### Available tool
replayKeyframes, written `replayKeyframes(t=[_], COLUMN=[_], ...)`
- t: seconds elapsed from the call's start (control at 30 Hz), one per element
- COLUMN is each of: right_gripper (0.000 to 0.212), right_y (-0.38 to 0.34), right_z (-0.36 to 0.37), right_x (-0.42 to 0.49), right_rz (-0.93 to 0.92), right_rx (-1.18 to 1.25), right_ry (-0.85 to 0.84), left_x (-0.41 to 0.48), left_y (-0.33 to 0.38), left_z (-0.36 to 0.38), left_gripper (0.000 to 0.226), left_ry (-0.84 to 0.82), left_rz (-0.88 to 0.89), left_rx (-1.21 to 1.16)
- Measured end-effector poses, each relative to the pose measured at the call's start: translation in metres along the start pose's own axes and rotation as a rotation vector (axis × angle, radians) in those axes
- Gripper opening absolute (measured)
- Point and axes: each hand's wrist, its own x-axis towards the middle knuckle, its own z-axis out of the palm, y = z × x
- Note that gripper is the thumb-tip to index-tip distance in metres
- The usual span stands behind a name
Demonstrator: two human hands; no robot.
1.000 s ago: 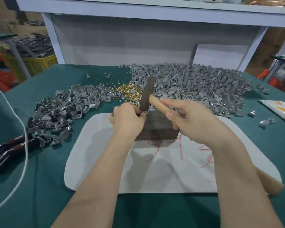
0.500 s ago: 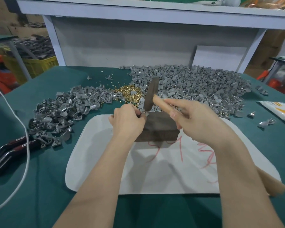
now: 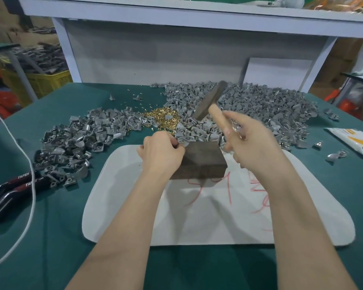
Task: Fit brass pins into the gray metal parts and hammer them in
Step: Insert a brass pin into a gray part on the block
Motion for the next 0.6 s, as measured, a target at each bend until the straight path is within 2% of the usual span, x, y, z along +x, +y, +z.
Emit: replayKeyframes(t=[0.1, 0.23, 0.4, 0.5, 0.6], right_gripper=[0.031, 0.018, 0.024, 0.027, 0.026], right_y=[0.018, 0.041, 0.053, 0.051, 0.041], right_z=[0.004, 0.014, 0.018, 0.020, 0.018], right_x=[0.006, 0.005, 0.007, 0.006, 0.008], right_rz=[0.146, 0.322, 0.338, 0.376, 0.343], right_rx=[-0.039, 0.068, -0.151, -0.278, -0.369], right_ry=[0.090, 0.049, -0.027, -0.078, 0.031], left_x=[-0.001, -0.001, -0.002, -0.002, -0.001], left_y=[0.001, 0.002, 0.004, 0.005, 0.005], left_z=[-0.001, -0.003, -0.005, -0.004, -0.004], left_gripper=[0.034, 0.032, 0.017, 0.015, 0.021], left_ry=[-0.006, -0.035, -0.075, -0.082, -0.086], left_rz=[-0.008, -0.019, -0.003, 0.007, 0.015], left_rx=[0.010, -0.017, -0.063, -0.080, -0.079])
